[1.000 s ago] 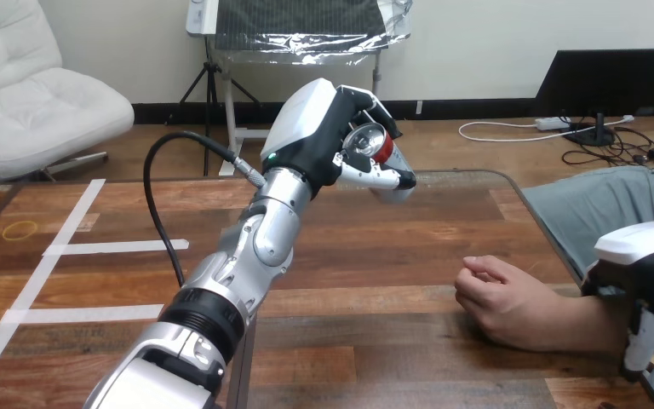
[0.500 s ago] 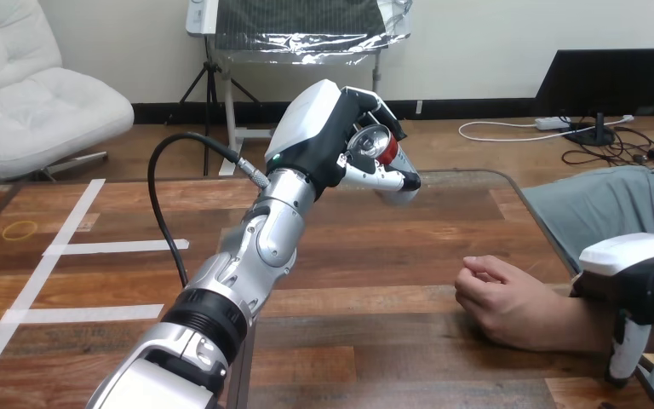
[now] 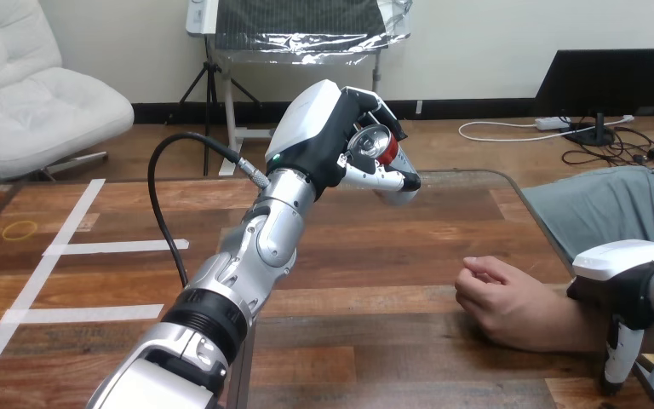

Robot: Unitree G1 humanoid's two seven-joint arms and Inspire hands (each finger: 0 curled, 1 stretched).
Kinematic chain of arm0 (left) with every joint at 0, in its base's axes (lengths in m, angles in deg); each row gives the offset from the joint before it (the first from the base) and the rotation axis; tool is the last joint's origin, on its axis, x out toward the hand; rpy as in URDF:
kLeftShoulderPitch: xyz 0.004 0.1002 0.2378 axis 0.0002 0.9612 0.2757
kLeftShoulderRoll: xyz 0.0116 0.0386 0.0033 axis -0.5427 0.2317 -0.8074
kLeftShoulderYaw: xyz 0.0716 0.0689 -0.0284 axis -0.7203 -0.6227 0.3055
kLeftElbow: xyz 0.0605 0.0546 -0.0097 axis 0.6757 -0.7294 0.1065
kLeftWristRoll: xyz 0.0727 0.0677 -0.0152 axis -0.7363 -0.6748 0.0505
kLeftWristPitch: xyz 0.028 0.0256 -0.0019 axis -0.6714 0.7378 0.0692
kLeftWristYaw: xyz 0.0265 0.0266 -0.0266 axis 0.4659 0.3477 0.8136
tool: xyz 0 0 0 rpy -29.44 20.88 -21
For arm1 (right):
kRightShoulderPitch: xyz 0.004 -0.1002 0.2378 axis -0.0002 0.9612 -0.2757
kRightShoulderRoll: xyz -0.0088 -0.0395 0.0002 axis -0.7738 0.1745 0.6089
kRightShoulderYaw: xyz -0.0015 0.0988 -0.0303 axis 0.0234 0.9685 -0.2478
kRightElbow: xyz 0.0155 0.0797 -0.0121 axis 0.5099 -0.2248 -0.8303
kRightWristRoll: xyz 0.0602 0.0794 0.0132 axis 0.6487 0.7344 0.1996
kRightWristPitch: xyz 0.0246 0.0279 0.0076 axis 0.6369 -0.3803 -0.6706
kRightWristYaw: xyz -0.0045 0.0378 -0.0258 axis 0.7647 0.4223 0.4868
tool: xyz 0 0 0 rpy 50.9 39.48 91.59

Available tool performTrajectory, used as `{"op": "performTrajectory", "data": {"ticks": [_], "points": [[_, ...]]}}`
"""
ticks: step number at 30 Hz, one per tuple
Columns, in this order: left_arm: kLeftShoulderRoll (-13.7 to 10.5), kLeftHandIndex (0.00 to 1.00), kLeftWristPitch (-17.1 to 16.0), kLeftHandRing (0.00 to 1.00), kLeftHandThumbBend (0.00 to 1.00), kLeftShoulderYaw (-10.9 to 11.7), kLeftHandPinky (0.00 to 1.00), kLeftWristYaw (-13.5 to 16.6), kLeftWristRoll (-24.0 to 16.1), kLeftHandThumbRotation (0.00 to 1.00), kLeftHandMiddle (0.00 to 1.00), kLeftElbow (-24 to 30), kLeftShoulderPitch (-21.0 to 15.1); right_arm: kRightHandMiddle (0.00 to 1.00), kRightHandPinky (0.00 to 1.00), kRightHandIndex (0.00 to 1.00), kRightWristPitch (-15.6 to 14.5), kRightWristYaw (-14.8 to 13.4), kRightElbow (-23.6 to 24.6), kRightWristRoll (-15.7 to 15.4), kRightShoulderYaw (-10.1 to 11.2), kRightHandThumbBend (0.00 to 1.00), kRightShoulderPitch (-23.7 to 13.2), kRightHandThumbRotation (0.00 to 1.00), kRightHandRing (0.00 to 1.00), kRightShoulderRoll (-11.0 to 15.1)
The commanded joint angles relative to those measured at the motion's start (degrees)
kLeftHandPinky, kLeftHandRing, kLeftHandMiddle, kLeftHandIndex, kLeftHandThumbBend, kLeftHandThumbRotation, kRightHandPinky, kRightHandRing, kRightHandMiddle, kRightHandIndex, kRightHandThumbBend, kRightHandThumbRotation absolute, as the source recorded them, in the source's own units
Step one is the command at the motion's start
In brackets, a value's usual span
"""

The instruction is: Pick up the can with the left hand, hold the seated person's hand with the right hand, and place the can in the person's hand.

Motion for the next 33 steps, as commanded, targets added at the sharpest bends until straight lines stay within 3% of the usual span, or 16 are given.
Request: {"op": "performTrajectory", "data": {"ticks": [1,16,25,27,33], "points": [[-0.08,0.46,-0.72,0.44,0.71,-0.06,0.41,0.43,0.76,0.00,0.48,0.99,-5.82,0.85,0.89,0.81,0.14,-0.12,-0.52,-1.34,-1.08,0.71,-4.53,0.14,0.88,-0.61],[-0.31,0.46,-1.07,0.44,0.71,0.05,0.40,-0.29,1.03,0.00,0.49,1.40,-5.26,0.84,0.86,0.81,-0.56,-0.52,-0.63,-0.22,-1.29,0.71,-3.03,0.12,0.84,-1.49],[-0.46,0.46,-0.54,0.43,0.70,0.13,0.38,-1.13,1.08,0.00,0.48,1.93,-4.86,0.75,0.64,0.75,-0.51,-0.76,-0.71,0.09,-1.55,0.72,-2.28,0.10,0.69,-1.77],[-0.54,0.46,-0.37,0.43,0.70,0.02,0.38,-1.14,0.87,0.00,0.48,1.98,-4.83,0.66,0.52,0.70,-0.46,-0.76,-0.70,0.31,-1.49,0.73,-2.11,0.08,0.58,-1.78],[-0.64,0.47,-0.09,0.43,0.69,-0.04,0.38,-1.32,0.73,0.00,0.48,2.14,-4.70,0.56,0.39,0.62,-1.27,-0.26,-0.51,0.35,-1.66,0.73,-1.81,0.06,0.47,-2.03]]}}
